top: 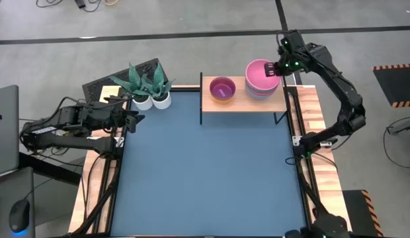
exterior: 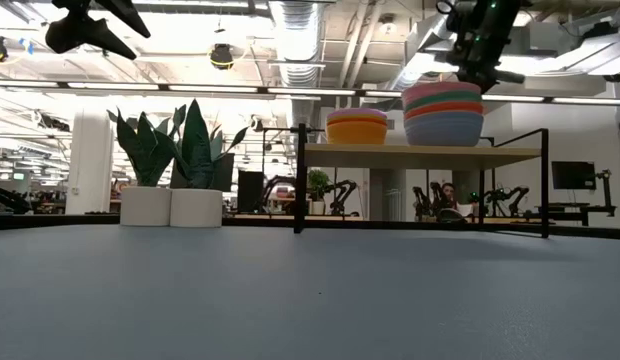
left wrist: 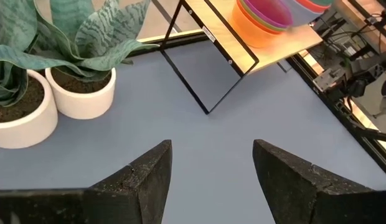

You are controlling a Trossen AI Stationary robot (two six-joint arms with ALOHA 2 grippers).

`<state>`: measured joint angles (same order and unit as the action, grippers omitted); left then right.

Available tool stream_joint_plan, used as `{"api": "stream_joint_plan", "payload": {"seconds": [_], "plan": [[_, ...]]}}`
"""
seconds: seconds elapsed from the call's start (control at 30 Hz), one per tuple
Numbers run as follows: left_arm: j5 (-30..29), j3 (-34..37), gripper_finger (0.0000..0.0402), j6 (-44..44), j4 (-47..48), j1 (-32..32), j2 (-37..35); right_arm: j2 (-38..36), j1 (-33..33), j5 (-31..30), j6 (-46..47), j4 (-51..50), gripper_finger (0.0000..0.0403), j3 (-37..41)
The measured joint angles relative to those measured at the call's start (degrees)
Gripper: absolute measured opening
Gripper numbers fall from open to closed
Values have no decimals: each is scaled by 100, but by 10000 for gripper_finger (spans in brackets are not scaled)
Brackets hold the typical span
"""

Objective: Place and stack bowls onto a shelf
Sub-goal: Stack the pink bowl on top of the green bowl on the shelf, then return to Home Position

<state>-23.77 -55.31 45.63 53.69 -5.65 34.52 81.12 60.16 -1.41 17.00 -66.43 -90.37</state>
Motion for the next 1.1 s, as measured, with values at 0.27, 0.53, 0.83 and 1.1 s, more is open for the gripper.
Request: {"api": "stream_joint_plan", "payload": {"seconds": [0.27, 0.53, 0.83, 1.1], "plan": [[0, 0, 209, 28, 0, -1, 0, -162, 65, 0, -152, 256, 113, 0], [2, -1, 209, 56, 1, 0, -2, -365, 246, -22, 32, 291, 153, 0], [-25, 0, 209, 69, 1, -1, -2, -972, 249, -172, 351, 1006, 143, 2], [-294, -1, 209, -108, -46, 0, -1, -1397, -646, -248, 481, 1874, 133, 2]]}}
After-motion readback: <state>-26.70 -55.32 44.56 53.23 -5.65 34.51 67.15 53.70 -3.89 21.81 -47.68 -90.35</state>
